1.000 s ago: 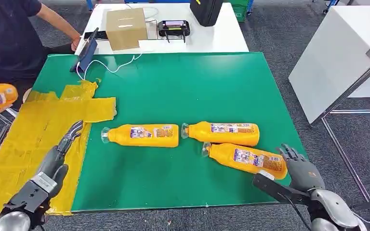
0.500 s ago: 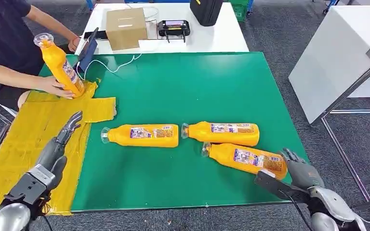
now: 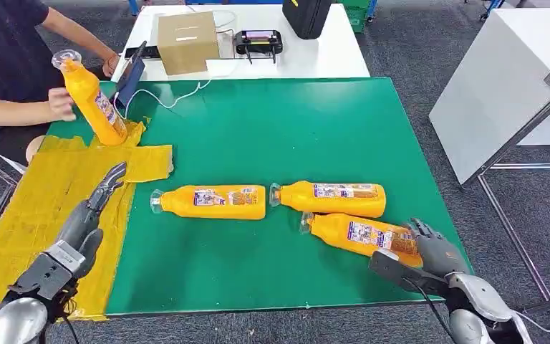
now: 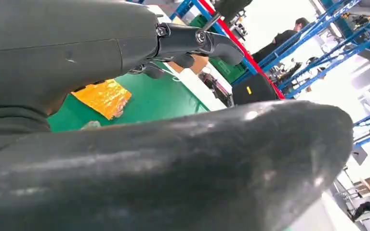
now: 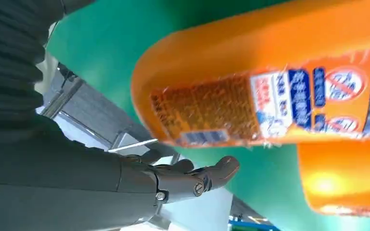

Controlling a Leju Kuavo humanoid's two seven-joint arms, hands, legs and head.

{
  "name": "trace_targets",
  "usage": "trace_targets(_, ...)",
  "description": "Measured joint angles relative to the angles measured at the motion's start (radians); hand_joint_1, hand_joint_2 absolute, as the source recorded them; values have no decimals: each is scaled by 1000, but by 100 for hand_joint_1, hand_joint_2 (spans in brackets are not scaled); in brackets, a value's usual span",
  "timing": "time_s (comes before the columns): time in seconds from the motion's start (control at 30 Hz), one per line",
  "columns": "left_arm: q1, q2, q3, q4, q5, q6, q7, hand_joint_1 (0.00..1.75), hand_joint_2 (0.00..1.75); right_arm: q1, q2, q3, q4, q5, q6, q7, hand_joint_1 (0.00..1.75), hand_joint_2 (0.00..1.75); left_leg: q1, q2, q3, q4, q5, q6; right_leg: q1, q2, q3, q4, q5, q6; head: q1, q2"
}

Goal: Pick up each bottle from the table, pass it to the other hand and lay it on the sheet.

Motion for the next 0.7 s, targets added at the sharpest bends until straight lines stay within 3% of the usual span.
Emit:
trace_targets(0.27,-13,0,-15,8,13,-1,-8,0,0,-34,22,44,28,11,-7,-11,3,175,0,0,0,0,0,0,0,0,0,0,0,0,0,0)
trace_targets(0.3,-19,-1,-19,8,14,-3,-3,0,0,-43,25,55,31,14,-2,-11,138,175,0,0,0,0,0,0,0,0,0,0,0,0,0,0)
trace_targets(0.33,-26,-1,-23,8,17,-5,6,0,0,-52,27,64,32,14,9,-8,159,175,0,0,0,0,0,0,0,0,0,0,0,0,0,0)
trace_targets(0.37,-33,-2,-26,8,19,-8,11,0,0,-62,29,76,34,10,21,-5,159,175,0,0,0,0,0,0,0,0,0,0,0,0,0,0)
trace_targets(0.4,-39,-2,-32,8,20,-9,15,0,0,-70,29,88,36,3,31,-3,173,175,0,0,0,0,0,0,0,0,0,0,0,0,0,0)
trace_targets(0.43,-44,-2,-36,8,22,-11,18,0,0,-77,30,98,39,-6,40,-3,175,175,0,0,0,0,0,0,0,0,0,0,0,0,0,0)
trace_targets(0.7,-78,-3,-57,22,40,-19,11,0,0,-103,3,162,86,-29,48,-26,175,175,0,0,1,0,0,0,0,0,0,0,0,0,0,0)
